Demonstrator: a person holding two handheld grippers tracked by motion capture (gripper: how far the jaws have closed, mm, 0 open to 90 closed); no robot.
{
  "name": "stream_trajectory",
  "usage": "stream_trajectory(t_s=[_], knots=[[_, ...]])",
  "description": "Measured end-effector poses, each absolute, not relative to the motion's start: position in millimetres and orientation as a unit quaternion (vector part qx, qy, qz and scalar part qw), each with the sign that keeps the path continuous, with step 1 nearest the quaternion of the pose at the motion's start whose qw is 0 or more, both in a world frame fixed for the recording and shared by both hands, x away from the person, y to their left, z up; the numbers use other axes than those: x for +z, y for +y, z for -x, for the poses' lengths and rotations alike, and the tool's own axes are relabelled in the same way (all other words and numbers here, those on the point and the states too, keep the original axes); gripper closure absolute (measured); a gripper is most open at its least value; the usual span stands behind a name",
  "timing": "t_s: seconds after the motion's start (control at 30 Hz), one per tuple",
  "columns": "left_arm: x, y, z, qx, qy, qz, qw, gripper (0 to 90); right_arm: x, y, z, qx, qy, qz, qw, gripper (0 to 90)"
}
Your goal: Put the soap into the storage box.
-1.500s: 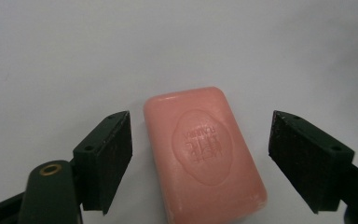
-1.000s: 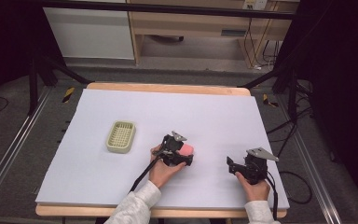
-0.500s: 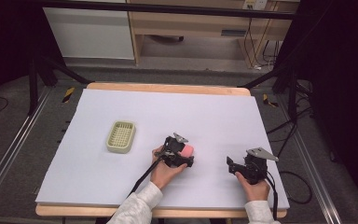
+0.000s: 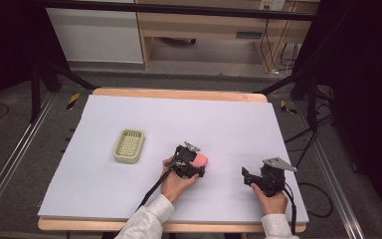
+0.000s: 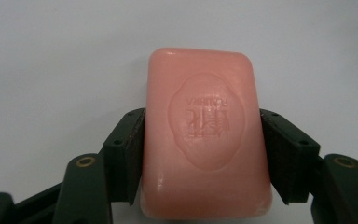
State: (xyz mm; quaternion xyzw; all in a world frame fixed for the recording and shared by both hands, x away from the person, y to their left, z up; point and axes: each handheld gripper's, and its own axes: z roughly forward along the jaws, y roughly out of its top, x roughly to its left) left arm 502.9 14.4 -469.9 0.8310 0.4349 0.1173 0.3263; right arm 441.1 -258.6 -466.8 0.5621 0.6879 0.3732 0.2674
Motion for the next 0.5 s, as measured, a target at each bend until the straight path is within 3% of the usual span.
stream_trajectory(t_s=[0.5], knots=[[-465.7,23.0,-500.5,0.115,0.430,-0.831,0.333,36.8,-466.0,-259.5,-440.5,0.376,0.687,-0.563,0.265,14.6]])
